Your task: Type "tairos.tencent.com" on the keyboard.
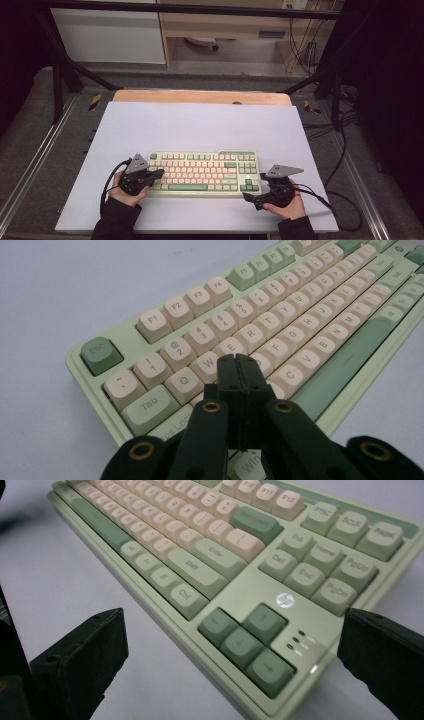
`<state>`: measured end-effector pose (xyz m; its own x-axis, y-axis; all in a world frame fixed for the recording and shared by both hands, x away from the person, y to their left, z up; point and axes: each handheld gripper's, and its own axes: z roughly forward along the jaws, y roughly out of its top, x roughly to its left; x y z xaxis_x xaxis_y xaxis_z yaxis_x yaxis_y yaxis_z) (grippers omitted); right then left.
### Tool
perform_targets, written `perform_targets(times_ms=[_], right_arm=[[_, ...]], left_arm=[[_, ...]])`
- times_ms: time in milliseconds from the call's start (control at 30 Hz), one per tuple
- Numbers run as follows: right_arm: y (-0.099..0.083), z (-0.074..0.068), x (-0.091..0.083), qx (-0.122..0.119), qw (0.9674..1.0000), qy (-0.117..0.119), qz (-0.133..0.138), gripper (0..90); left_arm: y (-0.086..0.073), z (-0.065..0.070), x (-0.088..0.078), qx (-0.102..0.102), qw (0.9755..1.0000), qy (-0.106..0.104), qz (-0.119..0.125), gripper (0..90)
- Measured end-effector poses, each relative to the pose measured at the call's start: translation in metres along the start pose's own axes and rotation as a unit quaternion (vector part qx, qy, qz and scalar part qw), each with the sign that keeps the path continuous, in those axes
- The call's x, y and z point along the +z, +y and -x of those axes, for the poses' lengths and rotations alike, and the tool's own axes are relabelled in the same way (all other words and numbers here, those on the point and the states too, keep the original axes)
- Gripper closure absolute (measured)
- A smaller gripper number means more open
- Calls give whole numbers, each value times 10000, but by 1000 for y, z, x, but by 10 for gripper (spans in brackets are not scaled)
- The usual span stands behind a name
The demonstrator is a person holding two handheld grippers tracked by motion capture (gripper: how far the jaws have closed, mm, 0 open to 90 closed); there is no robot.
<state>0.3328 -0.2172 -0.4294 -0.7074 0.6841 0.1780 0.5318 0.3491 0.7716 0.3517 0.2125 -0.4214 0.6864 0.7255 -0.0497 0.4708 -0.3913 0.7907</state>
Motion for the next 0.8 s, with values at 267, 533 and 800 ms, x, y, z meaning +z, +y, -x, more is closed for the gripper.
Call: perform_targets(times_ms=[267, 533, 800], right_arm=[[19, -15, 10, -210, 9996, 75, 169, 90], [37, -30, 24, -307, 9989, 259, 235, 212], [47, -36, 34, -363, 9984, 356, 233, 313]], left_arm=[[0, -1, 0, -19, 10000, -19, 12, 900], [0, -2, 0, -29, 10000, -35, 30, 900], [0, -1, 0, -21, 10000, -32, 44, 900]])
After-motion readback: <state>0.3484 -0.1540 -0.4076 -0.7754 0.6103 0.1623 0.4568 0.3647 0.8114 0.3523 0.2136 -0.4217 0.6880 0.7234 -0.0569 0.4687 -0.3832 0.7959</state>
